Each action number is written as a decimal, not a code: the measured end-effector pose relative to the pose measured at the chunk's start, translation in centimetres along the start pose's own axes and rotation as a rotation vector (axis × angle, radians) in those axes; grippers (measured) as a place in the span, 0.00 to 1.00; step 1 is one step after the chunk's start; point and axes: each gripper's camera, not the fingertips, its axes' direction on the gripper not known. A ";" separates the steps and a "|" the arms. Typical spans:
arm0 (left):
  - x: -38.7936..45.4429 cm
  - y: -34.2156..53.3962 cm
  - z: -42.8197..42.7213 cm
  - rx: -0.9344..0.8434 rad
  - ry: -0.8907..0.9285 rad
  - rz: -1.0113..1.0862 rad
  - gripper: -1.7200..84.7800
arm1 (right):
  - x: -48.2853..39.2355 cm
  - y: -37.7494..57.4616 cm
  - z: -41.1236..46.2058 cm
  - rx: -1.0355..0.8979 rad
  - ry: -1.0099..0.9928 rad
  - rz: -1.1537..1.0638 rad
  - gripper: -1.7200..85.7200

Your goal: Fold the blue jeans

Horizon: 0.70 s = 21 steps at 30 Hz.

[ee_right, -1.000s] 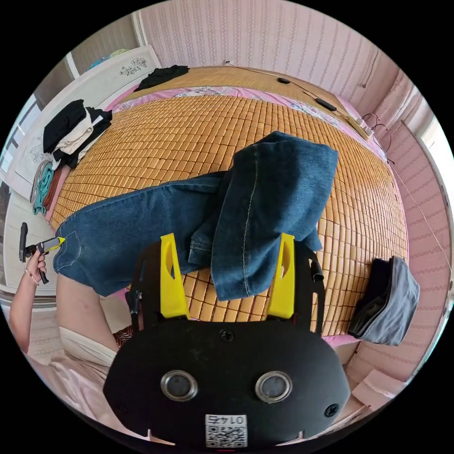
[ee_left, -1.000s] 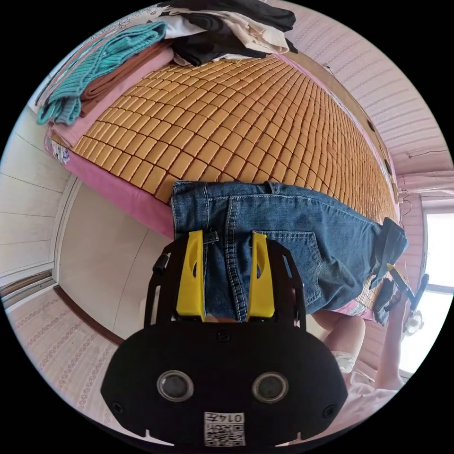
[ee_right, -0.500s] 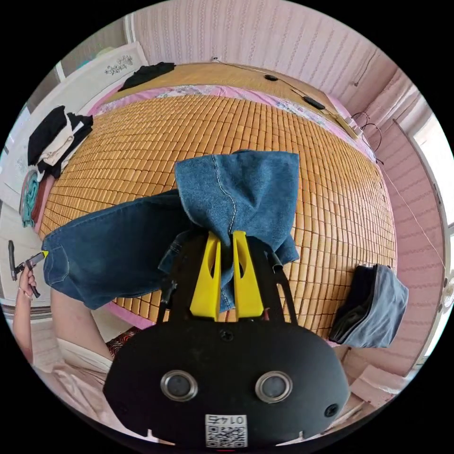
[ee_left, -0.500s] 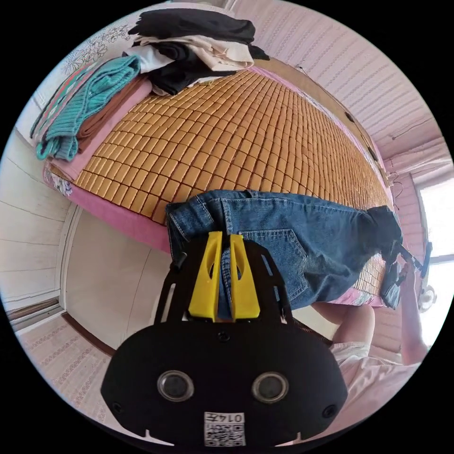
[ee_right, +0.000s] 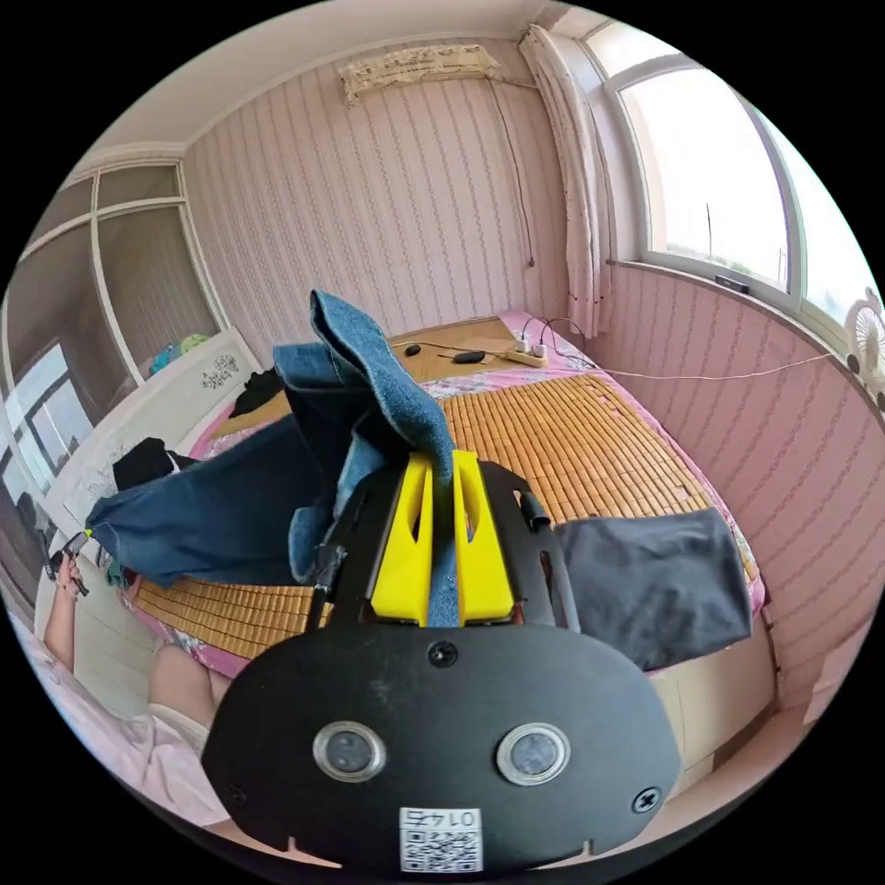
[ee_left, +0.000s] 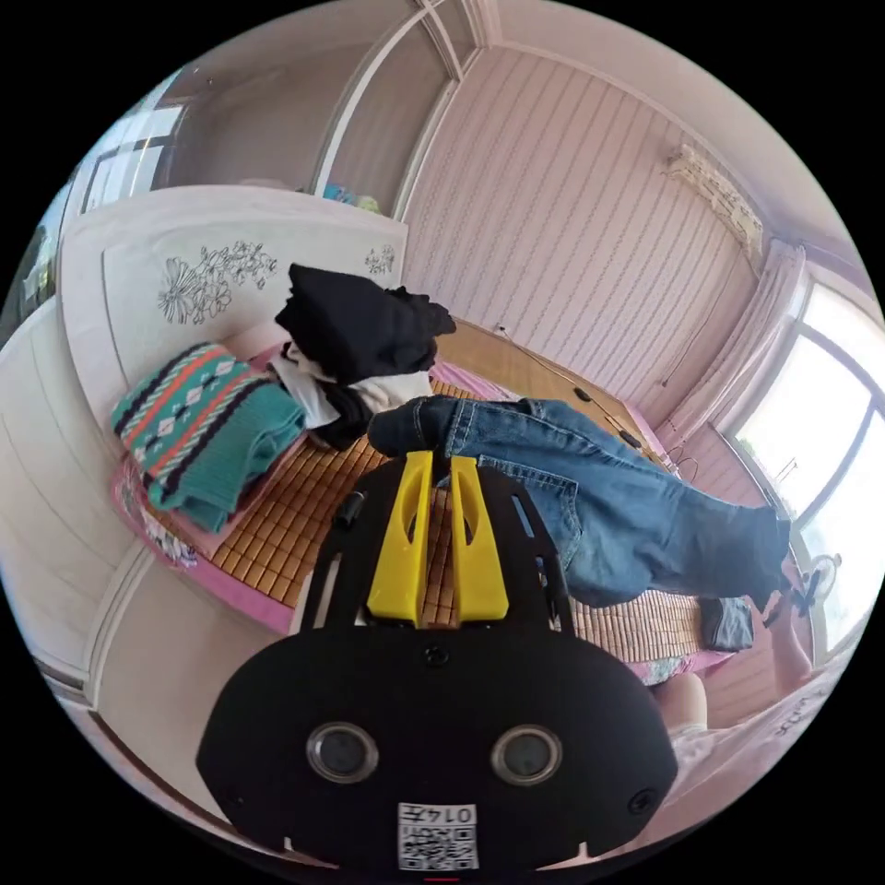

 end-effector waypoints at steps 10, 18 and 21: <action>-8.0 10.7 4.1 -0.252 -0.091 -0.317 0.07 | 2.4 11.3 4.0 -0.393 0.169 0.097 0.09; 1.2 2.2 11.2 -0.283 -0.077 -0.033 0.09 | -3.2 4.0 10.7 -0.405 0.072 -0.039 0.14; 5.2 -0.8 16.1 -0.321 -0.077 0.040 0.10 | -4.7 2.8 15.2 -0.503 0.122 -0.077 0.15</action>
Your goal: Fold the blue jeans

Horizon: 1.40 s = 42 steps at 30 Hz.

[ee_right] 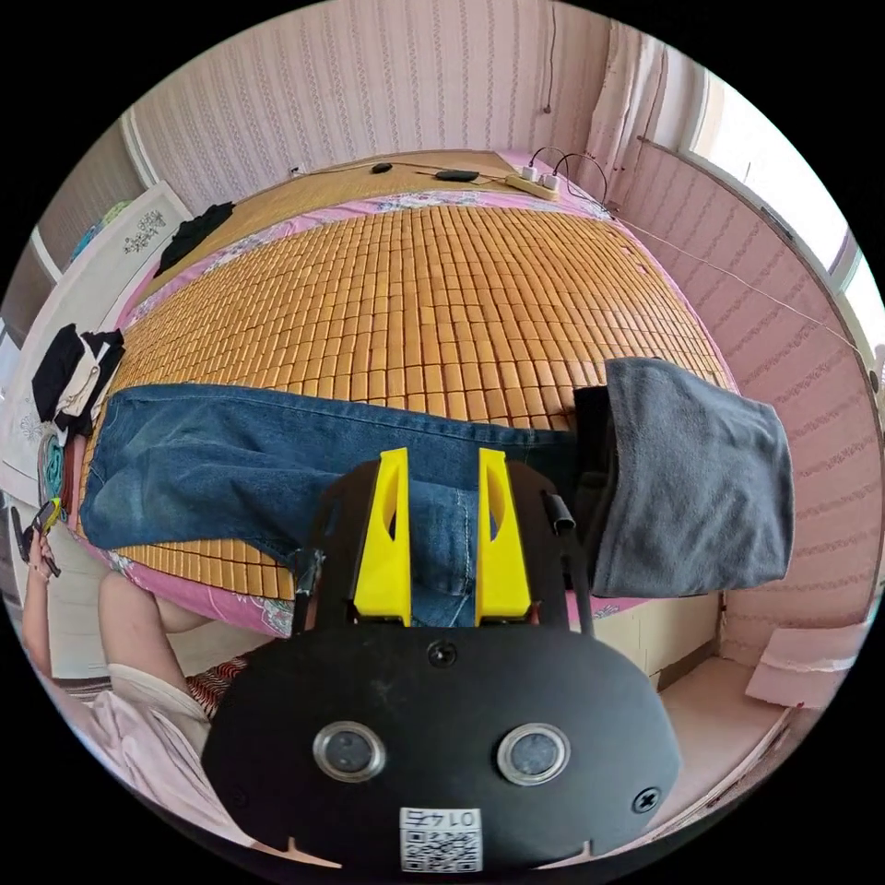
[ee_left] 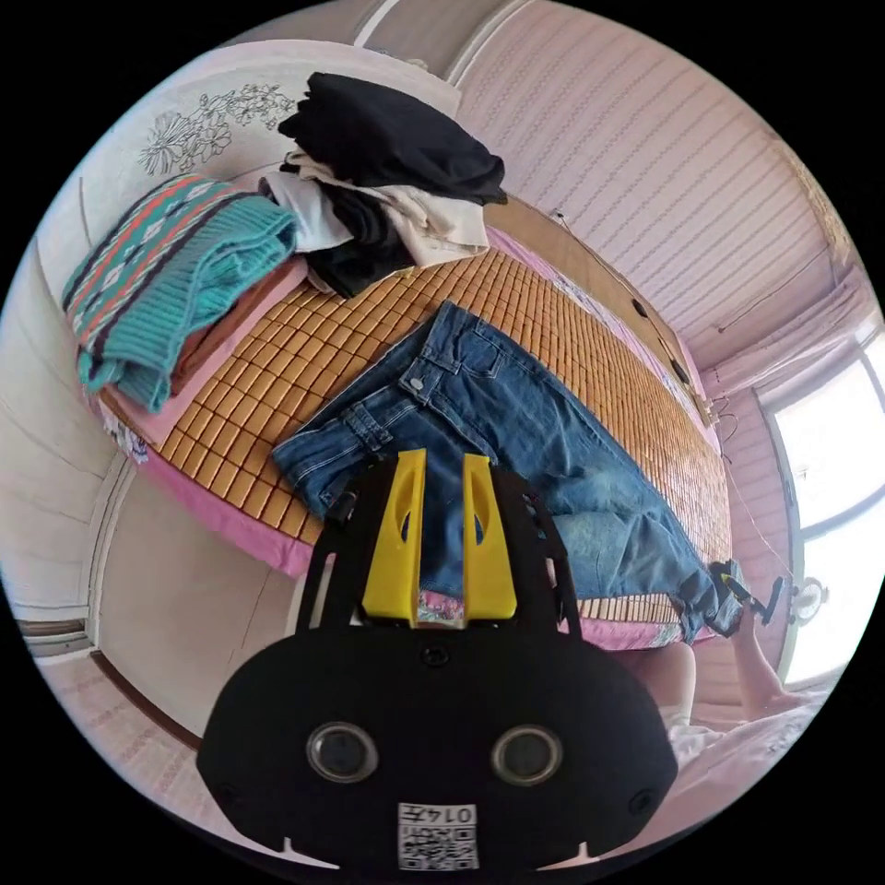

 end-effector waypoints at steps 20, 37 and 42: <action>9.1 -10.7 17.7 -0.188 -0.457 0.148 0.01 | -10.1 -12.9 10.4 -0.041 0.250 -0.334 0.01; 13.9 -6.7 13.1 0.012 -0.094 0.308 0.04 | -7.0 -15.3 6.2 0.197 0.131 -0.075 0.04; 19.0 -0.5 14.8 -0.193 0.210 0.374 0.10 | -3.0 -13.9 8.4 0.069 0.052 0.028 0.17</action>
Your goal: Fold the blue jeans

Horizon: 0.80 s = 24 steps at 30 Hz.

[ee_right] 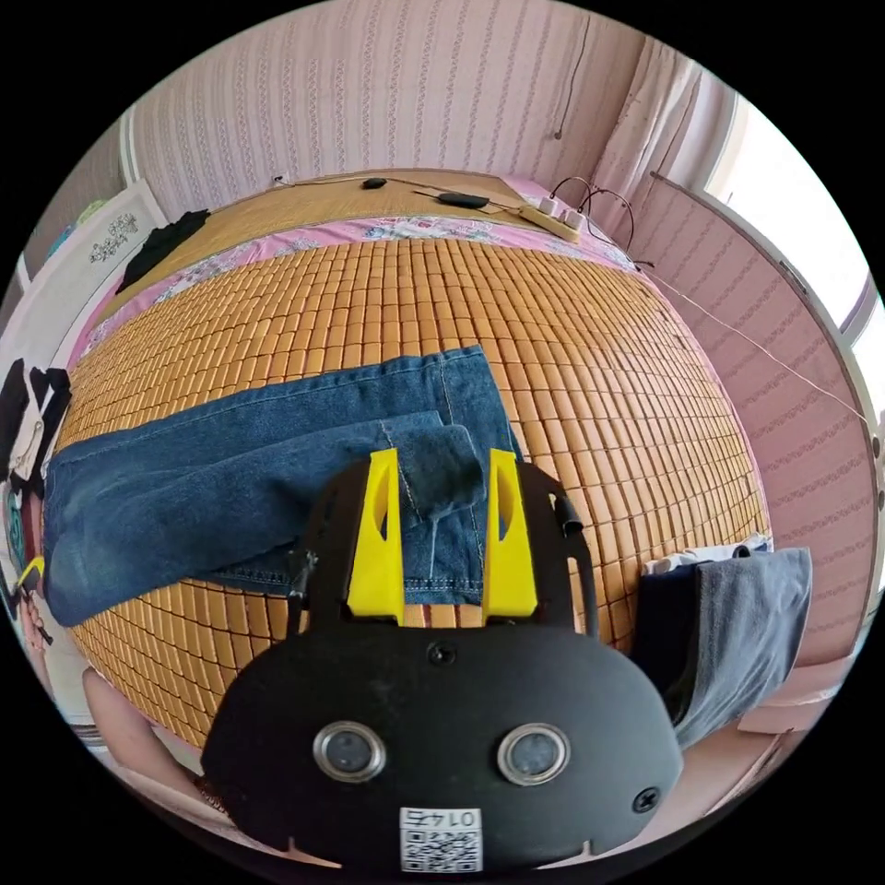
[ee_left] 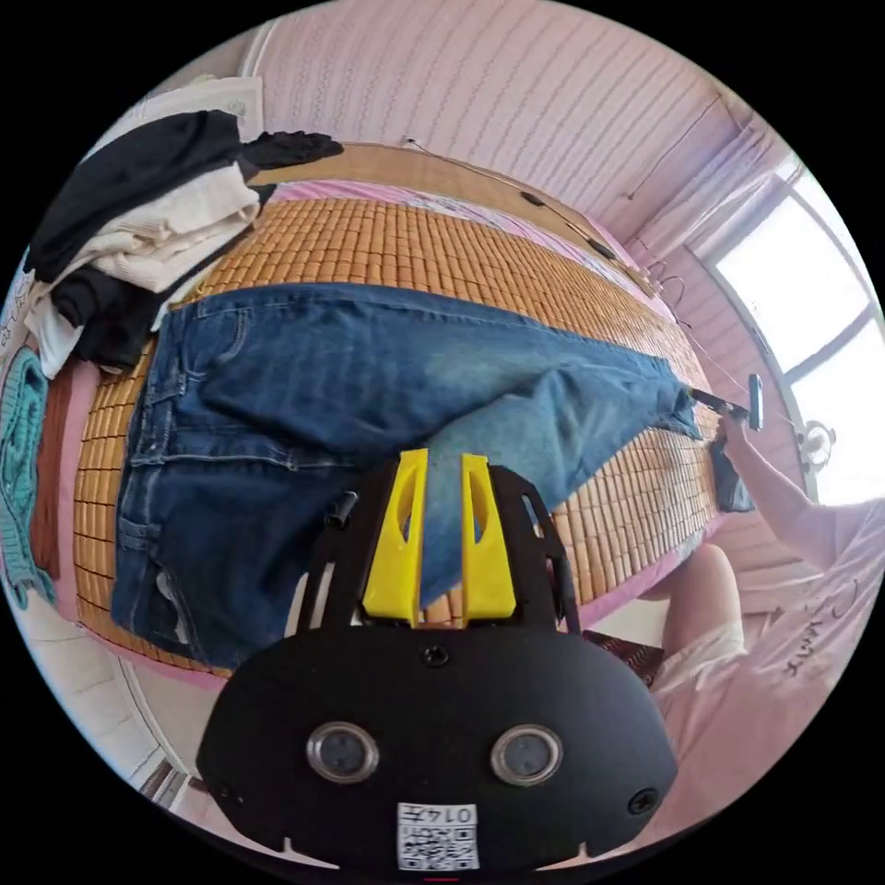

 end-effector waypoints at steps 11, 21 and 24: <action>8.3 -0.5 8.7 -0.211 -0.305 0.278 0.09 | 2.0 0.3 -5.4 0.021 -0.088 -0.069 0.05; 8.5 3.6 2.8 -0.389 -0.049 0.418 0.02 | 10.5 13.7 -13.6 -0.153 -0.192 0.004 0.05; 7.4 5.0 4.4 -0.473 -0.027 0.354 0.03 | 12.0 18.0 -9.2 -0.380 -0.178 0.057 0.08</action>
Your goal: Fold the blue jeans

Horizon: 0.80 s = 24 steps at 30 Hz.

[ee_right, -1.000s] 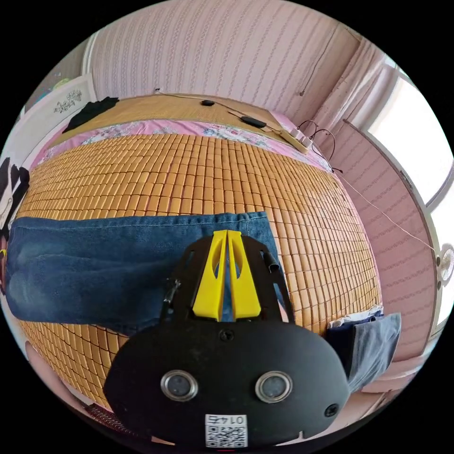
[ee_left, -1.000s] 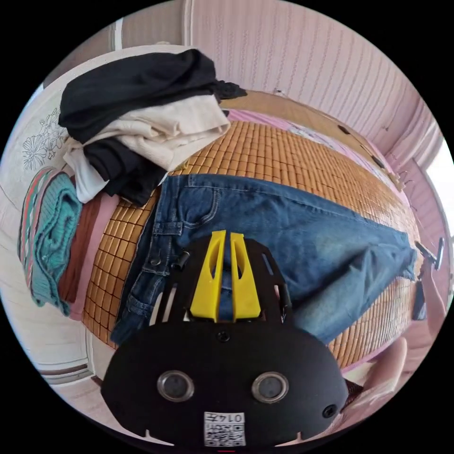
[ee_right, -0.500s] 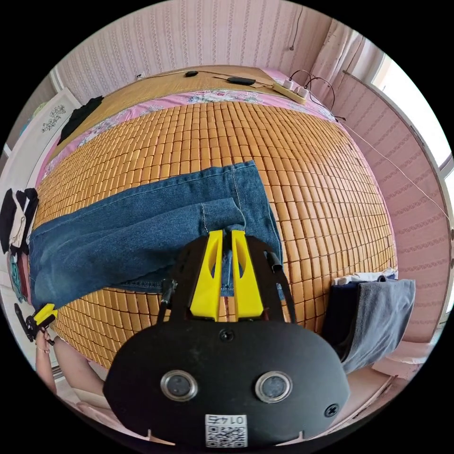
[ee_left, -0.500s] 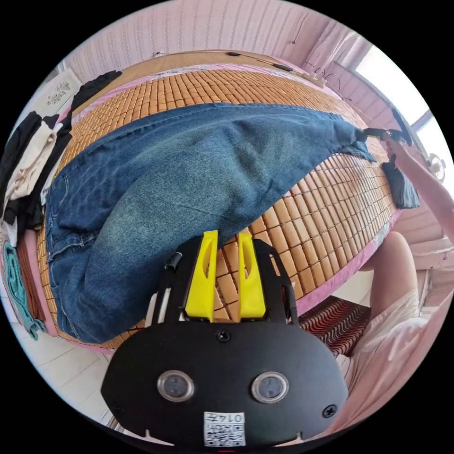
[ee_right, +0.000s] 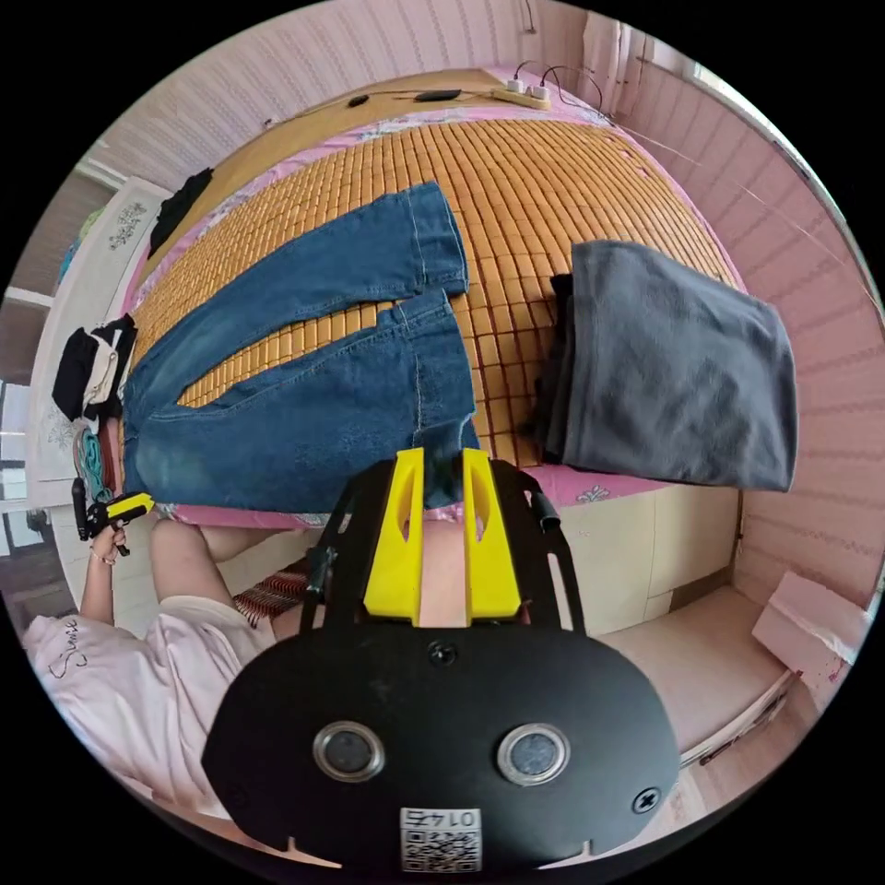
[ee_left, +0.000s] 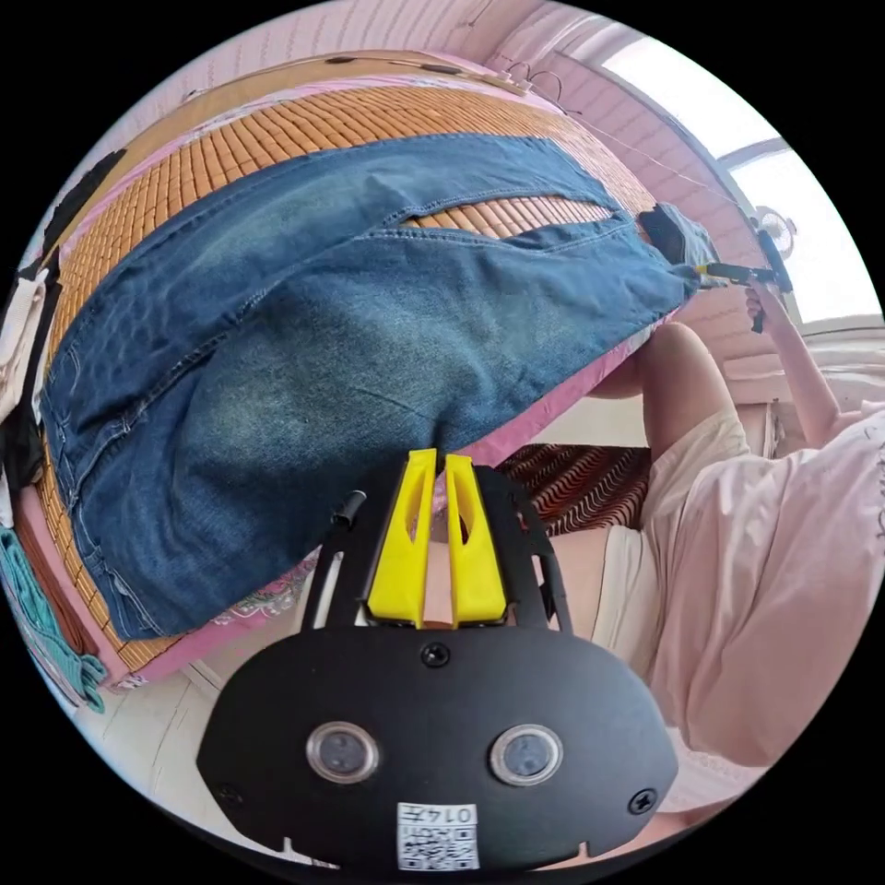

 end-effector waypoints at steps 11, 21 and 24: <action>1.2 -0.8 -3.5 0.115 -0.104 -0.024 0.07 | -4.2 -4.6 4.5 0.153 0.108 -0.075 0.14; -1.1 -0.2 -2.7 0.155 -0.122 -0.129 0.07 | -5.0 -8.3 8.6 0.119 0.278 -0.055 0.02; -3.2 1.6 -2.3 0.180 -0.124 -0.233 0.07 | -3.7 -8.4 8.2 0.129 0.146 0.046 0.01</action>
